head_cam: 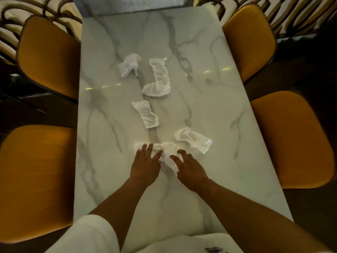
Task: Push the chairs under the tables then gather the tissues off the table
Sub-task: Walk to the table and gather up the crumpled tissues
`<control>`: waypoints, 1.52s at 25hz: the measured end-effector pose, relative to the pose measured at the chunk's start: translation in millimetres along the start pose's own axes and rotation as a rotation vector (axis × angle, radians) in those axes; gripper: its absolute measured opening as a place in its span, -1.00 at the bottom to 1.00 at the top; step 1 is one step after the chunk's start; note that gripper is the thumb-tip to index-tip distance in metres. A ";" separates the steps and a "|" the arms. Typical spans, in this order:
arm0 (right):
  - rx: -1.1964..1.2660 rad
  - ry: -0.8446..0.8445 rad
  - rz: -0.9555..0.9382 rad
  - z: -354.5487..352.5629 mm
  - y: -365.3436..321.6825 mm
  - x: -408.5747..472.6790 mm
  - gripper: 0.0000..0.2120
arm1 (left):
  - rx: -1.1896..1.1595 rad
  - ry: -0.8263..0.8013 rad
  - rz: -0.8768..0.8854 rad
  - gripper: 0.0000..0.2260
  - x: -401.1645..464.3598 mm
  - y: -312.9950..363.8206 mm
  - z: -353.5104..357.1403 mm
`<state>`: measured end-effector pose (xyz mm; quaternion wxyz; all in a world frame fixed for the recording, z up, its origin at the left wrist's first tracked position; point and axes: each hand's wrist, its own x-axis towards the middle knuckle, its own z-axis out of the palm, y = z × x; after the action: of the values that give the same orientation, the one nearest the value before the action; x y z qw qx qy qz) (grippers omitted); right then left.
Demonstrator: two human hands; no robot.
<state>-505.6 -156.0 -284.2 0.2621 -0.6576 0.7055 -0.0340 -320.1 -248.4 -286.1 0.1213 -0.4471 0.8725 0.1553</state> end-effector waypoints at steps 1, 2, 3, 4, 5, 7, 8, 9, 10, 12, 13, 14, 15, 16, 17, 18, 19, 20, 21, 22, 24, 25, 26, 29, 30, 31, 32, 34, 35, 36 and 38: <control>0.028 -0.038 0.032 1.6 0.1 1.5 -0.42 | -0.021 0.013 0.011 -0.60 2.4 -3.2 4.8; 0.041 -0.078 0.051 2.8 0.5 2.9 -0.42 | -0.045 0.028 0.013 -0.67 3.9 -5.7 6.6; 0.037 -0.096 0.064 3.8 1.2 4.8 -0.41 | -0.068 0.032 0.002 -0.71 4.2 -7.6 5.8; 0.036 -0.115 0.078 4.0 0.7 7.6 -0.40 | -0.084 0.014 -0.020 -0.73 4.2 -8.8 3.1; 0.047 -0.138 0.097 4.4 0.0 10.9 -0.41 | -0.090 -0.022 -0.045 -0.73 4.0 -9.2 0.6; 0.077 -0.167 0.120 5.5 -3.0 16.0 -0.46 | -0.081 -0.109 -0.086 -0.69 3.9 -8.7 -0.1; 0.083 -0.178 0.131 6.5 -4.9 17.4 -0.50 | -0.090 -0.145 -0.111 -0.66 3.3 -7.9 -0.4; 0.090 -0.189 0.143 8.1 -6.6 18.0 -0.54 | -0.120 -0.165 -0.138 -0.65 2.4 -6.7 -0.7; 0.117 -0.191 0.163 9.7 -8.8 17.0 -0.59 | -0.171 -0.172 -0.163 -0.66 1.0 -5.4 0.2; 0.225 -0.179 0.220 13.1 -12.1 10.5 -0.66 | -0.324 -0.149 -0.220 -0.70 -4.4 -1.6 4.4; 0.264 -0.166 0.244 15.3 -13.1 6.1 -0.69 | -0.388 -0.133 -0.249 -0.71 -8.9 -0.5 7.2; 0.285 -0.148 0.262 17.2 -12.5 1.8 -0.72 | -0.423 -0.123 -0.273 -0.71 -13.8 0.3 9.4; 0.287 -0.131 0.272 17.8 -10.6 -2.0 -0.75 | -0.432 -0.124 -0.292 -0.70 -18.5 0.6 11.0; 0.286 -0.107 0.275 16.5 -7.6 -4.9 -0.78 | -0.429 -0.131 -0.304 -0.69 -22.3 -0.7 12.8; 0.284 -0.078 0.277 13.1 -3.7 -6.0 -0.81 | -0.424 -0.133 -0.310 -0.70 -24.7 -3.0 13.8; 0.286 -0.040 0.278 7.7 -0.1 -5.8 -0.84 | -0.421 -0.126 -0.316 -0.73 -25.1 -6.0 13.7; 0.291 0.012 0.280 0.7 2.8 -3.7 -0.86 | -0.417 -0.114 -0.325 -0.76 -24.1 -9.1 13.5; 0.304 0.078 0.285 -7.0 4.7 0.3 -0.86 | -0.412 -0.103 -0.335 -0.80 -22.1 -11.8 13.7; 0.326 0.151 0.294 -16.0 5.3 6.3 -0.85 | -0.407 -0.096 -0.341 -0.83 -20.1 -13.8 13.8; 0.351 0.219 0.301 -25.1 5.6 13.8 -0.81 | -0.406 -0.094 -0.345 -0.85 -18.8 -14.7 13.9; 0.381 0.307 0.296 -40.9 7.2 31.2 -0.72 | -0.409 -0.090 -0.350 -0.86 -18.0 -13.1 13.4; 0.369 0.326 0.285 -46.3 9.5 39.4 -0.69 | -0.411 -0.088 -0.350 -0.85 -18.1 -12.0 13.2; 0.339 0.334 0.276 -49.6 13.3 46.2 -0.67 | -0.415 -0.091 -0.347 -0.83 -18.3 -10.9 11.7; 0.263 0.336 0.356 -52.6 26.6 56.9 -0.62 | -0.402 -0.079 -0.310 -0.68 -13.4 -10.0 0.7; 0.230 0.334 0.392 -50.4 29.4 58.2 -0.58 | -0.389 -0.044 -0.297 -0.61 -7.1 -11.9 -5.0; 0.179 0.321 0.417 -44.5 32.7 58.8 -0.51 | -0.366 0.011 -0.279 -0.55 2.0 -15.1 -10.9; 0.128 0.292 0.438 -37.3 35.3 58.3 -0.44 | -0.327 0.064 -0.254 -0.51 13.2 -18.8 -17.0; 0.107 0.216 0.469 -25.9 38.2 55.1 -0.41 | -0.216 0.142 -0.200 -0.48 41.5 -26.8 -30.4; 0.130 0.178 0.484 -22.0 38.9 52.9 -0.44 | -0.176 0.169 -0.178 -0.50 57.1 -30.8 -37.6; 0.172 0.145 0.505 -21.4 37.2 49.7 -0.50 | -0.147 0.192 -0.163 -0.55 72.9 -34.5 -47.0; 0.259 0.096 0.521 -22.1 32.4 45.2 -0.61 | -0.074 0.202 -0.130 -0.75 103.4 -42.0 -65.9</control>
<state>-544.1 -201.0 -292.6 0.3103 -0.4128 0.8520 -0.0864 -349.6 -373.4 -268.3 0.0260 -0.5203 0.8431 0.1330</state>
